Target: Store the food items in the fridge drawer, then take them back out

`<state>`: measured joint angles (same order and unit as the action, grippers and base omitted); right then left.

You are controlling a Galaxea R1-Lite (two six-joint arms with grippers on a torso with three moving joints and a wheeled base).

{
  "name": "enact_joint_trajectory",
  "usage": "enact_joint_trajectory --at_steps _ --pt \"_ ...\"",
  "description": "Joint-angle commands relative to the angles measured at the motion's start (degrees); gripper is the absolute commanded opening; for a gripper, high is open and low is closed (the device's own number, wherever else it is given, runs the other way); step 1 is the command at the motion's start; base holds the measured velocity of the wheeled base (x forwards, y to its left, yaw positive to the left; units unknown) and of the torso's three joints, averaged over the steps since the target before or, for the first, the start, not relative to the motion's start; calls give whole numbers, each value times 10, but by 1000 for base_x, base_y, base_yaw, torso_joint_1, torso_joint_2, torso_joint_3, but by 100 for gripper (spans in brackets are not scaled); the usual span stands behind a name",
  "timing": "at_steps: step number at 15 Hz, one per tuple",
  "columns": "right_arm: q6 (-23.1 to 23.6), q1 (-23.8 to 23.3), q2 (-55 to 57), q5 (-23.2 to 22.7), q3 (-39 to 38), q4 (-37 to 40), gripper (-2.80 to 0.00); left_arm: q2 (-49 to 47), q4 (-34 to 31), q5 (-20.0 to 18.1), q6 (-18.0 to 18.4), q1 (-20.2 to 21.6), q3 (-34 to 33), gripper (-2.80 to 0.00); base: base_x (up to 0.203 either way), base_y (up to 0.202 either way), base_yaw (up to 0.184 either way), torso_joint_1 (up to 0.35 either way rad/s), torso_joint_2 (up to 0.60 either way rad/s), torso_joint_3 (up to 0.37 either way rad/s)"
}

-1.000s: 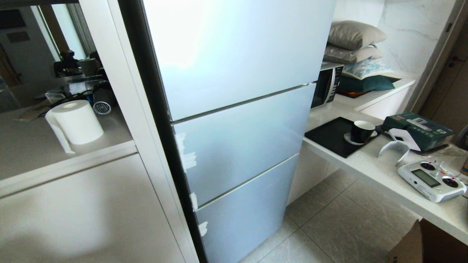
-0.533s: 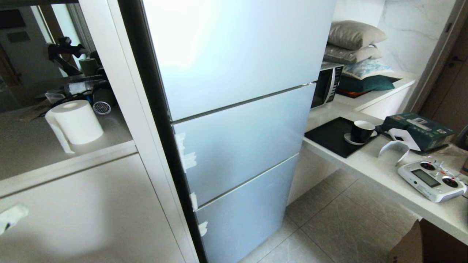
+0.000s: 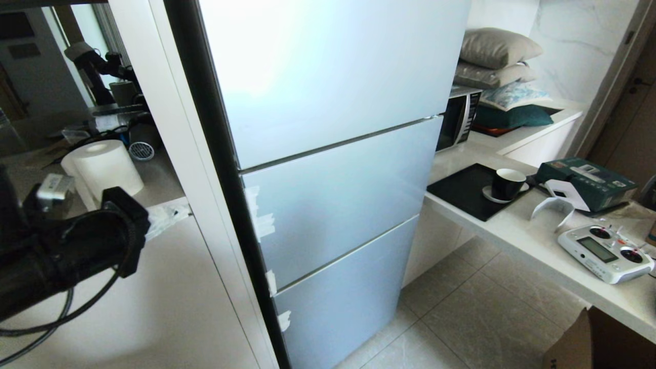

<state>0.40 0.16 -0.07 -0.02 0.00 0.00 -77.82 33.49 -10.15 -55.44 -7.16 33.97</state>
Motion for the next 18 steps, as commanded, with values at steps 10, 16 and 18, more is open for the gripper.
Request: enact_joint_trajectory --at_steps 10,16,18 --pt "-1 0 0 0 0 0 -280 -207 230 200 14 -103 33 -280 0 0 0 0 0 0" --pt "0 0 0 0 0 0 -280 -275 287 229 32 -115 67 -280 0 0 0 0 0 0" --pt "-1 0 0 0 0 0 -280 -276 287 237 33 -115 74 -280 0 0 0 0 0 0"
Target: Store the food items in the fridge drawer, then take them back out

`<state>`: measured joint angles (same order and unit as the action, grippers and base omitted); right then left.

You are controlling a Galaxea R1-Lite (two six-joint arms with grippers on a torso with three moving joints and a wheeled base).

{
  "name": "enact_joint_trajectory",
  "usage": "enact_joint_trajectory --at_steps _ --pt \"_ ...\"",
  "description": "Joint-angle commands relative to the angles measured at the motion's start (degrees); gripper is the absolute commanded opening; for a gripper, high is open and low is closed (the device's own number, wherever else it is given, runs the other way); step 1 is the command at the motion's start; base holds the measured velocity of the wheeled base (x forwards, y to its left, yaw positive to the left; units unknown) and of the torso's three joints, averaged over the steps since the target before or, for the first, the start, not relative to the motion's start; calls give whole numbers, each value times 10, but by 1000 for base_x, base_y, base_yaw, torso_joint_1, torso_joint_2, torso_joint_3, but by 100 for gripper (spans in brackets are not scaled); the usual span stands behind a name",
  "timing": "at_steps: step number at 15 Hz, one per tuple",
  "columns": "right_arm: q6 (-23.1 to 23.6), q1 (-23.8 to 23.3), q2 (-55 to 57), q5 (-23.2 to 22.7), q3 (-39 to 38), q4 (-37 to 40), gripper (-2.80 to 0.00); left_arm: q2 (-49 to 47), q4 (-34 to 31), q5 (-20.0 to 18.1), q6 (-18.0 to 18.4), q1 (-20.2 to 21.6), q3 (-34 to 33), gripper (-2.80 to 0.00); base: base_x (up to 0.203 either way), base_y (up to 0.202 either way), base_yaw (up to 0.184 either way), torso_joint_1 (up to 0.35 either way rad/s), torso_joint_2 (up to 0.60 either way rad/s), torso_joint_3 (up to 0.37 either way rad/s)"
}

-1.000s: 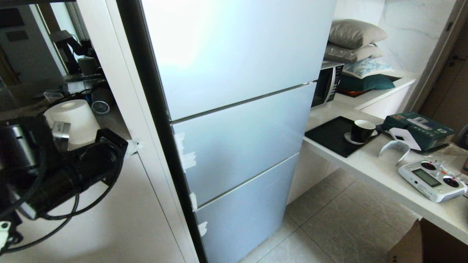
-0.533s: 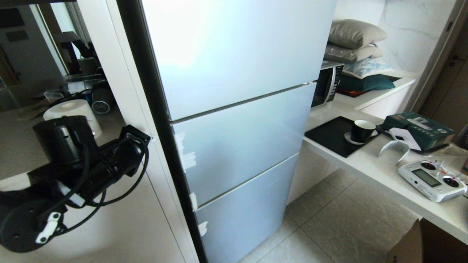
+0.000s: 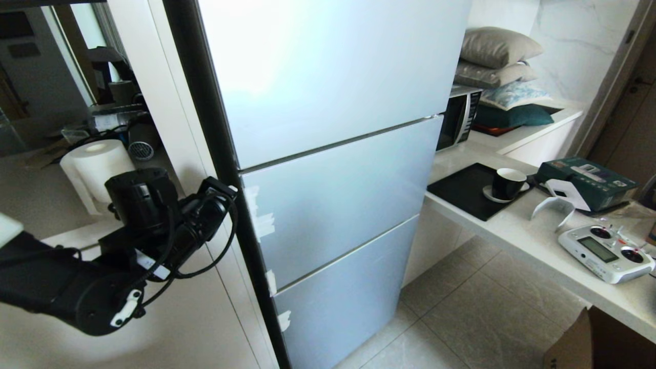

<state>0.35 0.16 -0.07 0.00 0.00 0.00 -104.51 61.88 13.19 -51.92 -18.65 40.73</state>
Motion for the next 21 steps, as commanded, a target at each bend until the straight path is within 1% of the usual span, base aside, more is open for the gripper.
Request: enact_joint_trajectory --at_steps 1,4,10,15,17,21 --pt "0 0 0 0 0 0 -280 -9 3 4 -2 0 14 -280 0 0 0 0 0 0" --pt "0 0 0 -1 0 0 -280 -21 3 20 5 1 34 -280 0 0 0 0 0 0" --pt "0 0 0 0 0 0 -280 -46 4 22 7 0 42 -280 0 0 0 0 0 0" --pt "0 0 0 0 0 0 -280 -58 4 11 3 -3 47 -280 0 0 0 0 0 0" --pt "0 0 0 0 0 0 -280 -56 4 -3 2 -11 43 -280 0 0 0 0 0 0" --pt "0 0 0 0 0 0 -280 -52 4 -6 2 -30 39 -280 0 0 0 0 0 0"
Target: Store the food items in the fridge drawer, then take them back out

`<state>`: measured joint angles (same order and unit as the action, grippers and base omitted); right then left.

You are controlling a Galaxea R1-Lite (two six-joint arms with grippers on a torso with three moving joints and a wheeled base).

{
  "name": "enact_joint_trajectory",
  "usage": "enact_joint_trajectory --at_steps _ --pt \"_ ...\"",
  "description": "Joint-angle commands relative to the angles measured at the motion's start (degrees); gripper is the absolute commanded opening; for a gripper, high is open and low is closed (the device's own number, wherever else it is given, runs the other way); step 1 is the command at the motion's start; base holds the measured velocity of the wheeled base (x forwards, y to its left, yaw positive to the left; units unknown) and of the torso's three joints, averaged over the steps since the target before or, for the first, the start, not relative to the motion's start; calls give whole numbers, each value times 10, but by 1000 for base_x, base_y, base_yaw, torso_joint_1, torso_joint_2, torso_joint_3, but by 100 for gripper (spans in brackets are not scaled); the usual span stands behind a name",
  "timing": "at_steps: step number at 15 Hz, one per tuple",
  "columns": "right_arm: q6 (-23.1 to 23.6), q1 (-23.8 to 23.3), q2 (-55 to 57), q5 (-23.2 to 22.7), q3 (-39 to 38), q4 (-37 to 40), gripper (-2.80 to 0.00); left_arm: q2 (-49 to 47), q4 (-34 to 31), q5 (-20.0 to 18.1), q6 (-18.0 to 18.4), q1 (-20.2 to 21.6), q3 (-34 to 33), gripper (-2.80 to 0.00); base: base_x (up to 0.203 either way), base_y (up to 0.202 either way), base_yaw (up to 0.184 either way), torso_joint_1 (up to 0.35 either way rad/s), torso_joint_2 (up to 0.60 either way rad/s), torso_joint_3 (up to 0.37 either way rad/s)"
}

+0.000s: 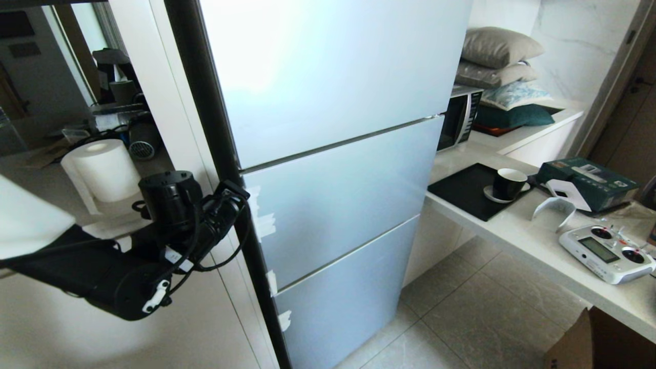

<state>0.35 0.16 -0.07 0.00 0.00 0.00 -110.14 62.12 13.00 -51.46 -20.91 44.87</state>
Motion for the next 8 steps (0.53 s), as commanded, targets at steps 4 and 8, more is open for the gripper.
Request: enact_joint_trajectory --at_steps 4,8 --pt "0 0 0 -1 0 0 -280 18 21 -12 -3 -31 -37 -280 0 0 0 0 0 0" --pt "0 0 0 0 0 0 -280 46 56 -11 2 -60 -91 -280 0 0 0 0 0 0"
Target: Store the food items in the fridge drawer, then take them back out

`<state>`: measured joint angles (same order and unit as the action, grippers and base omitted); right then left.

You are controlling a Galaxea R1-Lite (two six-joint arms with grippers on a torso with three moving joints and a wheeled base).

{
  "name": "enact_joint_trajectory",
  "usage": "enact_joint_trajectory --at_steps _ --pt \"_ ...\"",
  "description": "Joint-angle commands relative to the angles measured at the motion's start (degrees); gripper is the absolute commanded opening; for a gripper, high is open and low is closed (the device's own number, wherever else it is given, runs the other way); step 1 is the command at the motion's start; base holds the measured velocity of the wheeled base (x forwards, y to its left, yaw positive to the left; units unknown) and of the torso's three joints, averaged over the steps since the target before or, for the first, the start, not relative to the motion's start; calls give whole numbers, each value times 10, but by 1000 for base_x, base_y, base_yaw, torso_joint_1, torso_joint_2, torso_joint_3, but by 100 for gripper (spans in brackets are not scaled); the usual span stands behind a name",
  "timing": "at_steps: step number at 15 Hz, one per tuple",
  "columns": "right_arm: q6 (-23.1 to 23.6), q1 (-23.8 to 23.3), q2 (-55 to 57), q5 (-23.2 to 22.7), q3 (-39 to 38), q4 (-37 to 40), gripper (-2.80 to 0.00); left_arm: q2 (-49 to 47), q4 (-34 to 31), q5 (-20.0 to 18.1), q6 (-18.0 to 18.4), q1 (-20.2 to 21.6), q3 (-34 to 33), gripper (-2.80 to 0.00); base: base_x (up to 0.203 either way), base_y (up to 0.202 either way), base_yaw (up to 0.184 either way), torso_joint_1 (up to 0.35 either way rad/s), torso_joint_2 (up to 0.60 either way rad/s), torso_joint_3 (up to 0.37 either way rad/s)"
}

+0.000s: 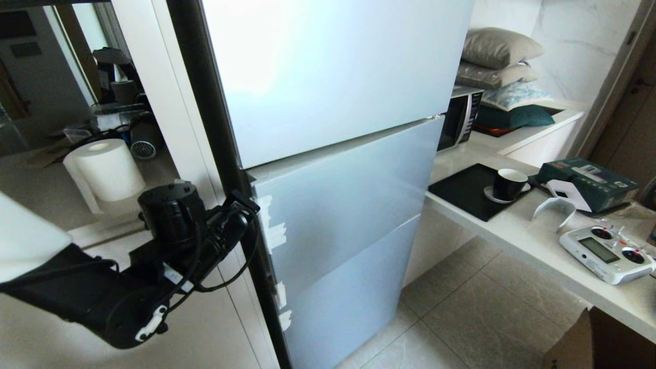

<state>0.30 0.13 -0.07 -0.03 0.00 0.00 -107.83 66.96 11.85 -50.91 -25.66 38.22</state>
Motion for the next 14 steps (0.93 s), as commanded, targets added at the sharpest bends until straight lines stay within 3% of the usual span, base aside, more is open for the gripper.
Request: enact_joint_trajectory --at_steps 1,5,7,10,12,14 --pt "0 0 0 0 0 0 -280 44 11 0 -5 -32 -44 -280 0 0 0 0 0 0" --pt "0 0 0 -1 0 0 -280 155 12 -9 -36 -148 -98 -280 0 0 0 0 0 0" --pt "0 0 0 0 0 0 -280 238 12 -57 -46 -179 -168 -280 0 0 0 0 0 0" --pt "0 0 0 0 0 0 -280 386 -6 -123 -37 -191 -255 -280 0 0 0 0 0 0" --pt "0 0 0 0 0 0 -280 478 -74 -133 18 -187 -254 -280 0 0 0 0 0 0" --pt "1 0 0 0 0 0 -280 553 -241 -128 135 -163 -174 -280 0 0 0 0 0 0"
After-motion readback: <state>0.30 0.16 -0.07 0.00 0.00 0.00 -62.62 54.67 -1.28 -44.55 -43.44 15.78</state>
